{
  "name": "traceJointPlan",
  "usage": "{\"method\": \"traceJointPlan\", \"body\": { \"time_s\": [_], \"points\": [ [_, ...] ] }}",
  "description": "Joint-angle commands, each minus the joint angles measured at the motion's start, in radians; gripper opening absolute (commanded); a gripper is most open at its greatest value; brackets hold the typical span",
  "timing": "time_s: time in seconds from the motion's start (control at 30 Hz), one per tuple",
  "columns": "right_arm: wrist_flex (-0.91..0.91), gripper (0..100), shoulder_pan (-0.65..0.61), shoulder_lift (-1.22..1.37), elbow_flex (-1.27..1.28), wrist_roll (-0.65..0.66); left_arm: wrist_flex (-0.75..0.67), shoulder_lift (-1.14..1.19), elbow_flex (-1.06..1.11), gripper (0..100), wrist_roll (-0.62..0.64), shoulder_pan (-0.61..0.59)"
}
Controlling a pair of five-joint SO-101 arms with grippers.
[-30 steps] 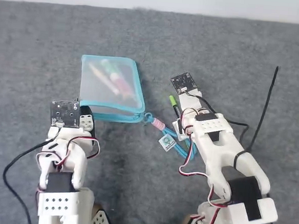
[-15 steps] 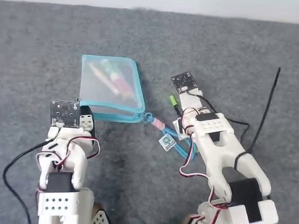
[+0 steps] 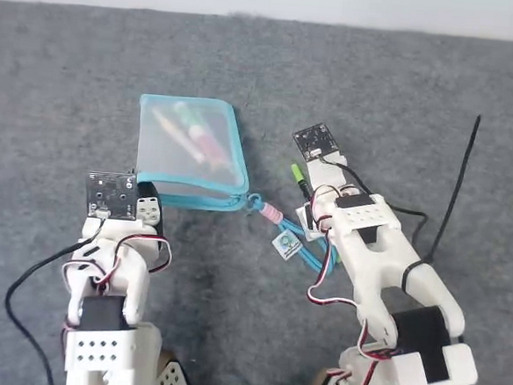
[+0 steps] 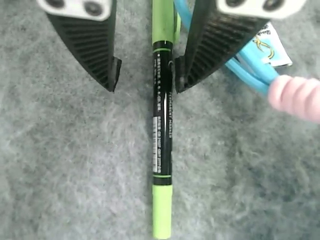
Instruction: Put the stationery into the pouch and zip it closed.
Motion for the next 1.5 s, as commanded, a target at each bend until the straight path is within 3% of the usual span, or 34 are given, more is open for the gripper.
{"method": "traceJointPlan", "body": {
  "time_s": [0.0,0.8,1.07,1.47],
  "points": [
    [0.012,18.0,0.013,-0.050,-0.038,-0.012,-0.034,-0.028,-0.027,1,0.008,0.006],
    [0.005,17.9,0.010,-0.048,-0.035,-0.023,-0.035,-0.028,-0.027,1,0.006,0.000],
    [0.001,7.5,0.007,-0.048,-0.035,-0.023,-0.035,-0.028,-0.027,1,0.006,0.000],
    [0.050,7.4,0.007,-0.053,-0.048,-0.018,-0.035,-0.029,-0.027,1,0.006,-0.002]
  ]
}}
